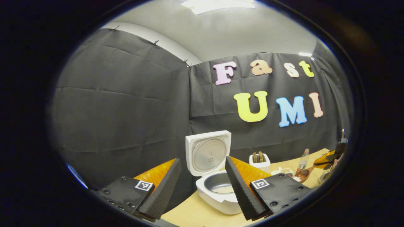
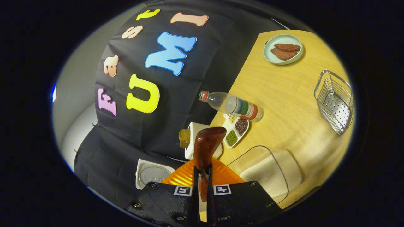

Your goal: Close the left gripper, press the button to open the rice cooker; take a wooden spoon from the chopstick holder with the right hand, scoop a spoonful of rice and pour it into the rice cooker, then put the wooden spoon back into the chopstick holder.

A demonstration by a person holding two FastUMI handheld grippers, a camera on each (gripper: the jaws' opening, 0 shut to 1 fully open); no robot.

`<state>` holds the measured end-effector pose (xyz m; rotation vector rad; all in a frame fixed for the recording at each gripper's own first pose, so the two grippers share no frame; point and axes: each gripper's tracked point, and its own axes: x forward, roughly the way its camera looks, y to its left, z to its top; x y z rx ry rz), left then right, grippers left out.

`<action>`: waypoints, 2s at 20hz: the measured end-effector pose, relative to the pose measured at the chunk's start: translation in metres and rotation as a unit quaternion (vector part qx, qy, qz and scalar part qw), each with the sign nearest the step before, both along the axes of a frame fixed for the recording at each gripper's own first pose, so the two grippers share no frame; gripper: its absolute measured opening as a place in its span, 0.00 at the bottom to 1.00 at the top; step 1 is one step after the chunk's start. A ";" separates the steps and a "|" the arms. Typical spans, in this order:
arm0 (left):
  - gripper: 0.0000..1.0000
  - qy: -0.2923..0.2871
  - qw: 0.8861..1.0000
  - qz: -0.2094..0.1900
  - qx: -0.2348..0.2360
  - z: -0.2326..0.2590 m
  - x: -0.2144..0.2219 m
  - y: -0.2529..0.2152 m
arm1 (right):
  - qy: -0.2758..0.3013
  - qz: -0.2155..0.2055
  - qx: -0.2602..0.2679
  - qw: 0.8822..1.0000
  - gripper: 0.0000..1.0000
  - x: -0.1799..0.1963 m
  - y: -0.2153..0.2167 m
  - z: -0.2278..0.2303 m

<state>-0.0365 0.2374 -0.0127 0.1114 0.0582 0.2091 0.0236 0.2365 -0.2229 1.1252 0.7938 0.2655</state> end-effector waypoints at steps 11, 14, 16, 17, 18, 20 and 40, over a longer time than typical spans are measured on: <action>0.97 0.012 0.998 0.060 -0.026 -0.022 -0.034 0.053 | -0.056 0.069 0.048 0.995 0.10 0.025 0.104 0.078; 0.98 0.018 0.996 0.082 -0.028 -0.026 -0.047 0.069 | -0.064 0.088 0.049 0.993 0.10 0.029 0.136 0.084; 0.97 0.018 0.995 0.096 -0.027 -0.025 -0.056 0.080 | -0.068 0.105 0.046 0.991 0.10 0.029 0.159 0.087; 0.97 0.018 0.994 0.104 -0.027 -0.024 -0.059 0.084 | -0.072 0.114 0.042 0.990 0.10 0.028 0.170 0.087; 0.97 0.019 0.993 0.110 -0.027 -0.025 -0.061 0.089 | -0.076 0.125 0.037 0.989 0.10 0.028 0.182 0.087; 0.97 0.020 0.992 0.121 -0.026 -0.026 -0.069 0.097 | -0.088 0.140 0.027 0.986 0.10 0.027 0.204 0.088; 0.98 0.051 0.979 0.195 -0.023 -0.049 -0.126 0.145 | -0.318 0.330 -0.259 0.850 0.10 -0.015 0.334 0.037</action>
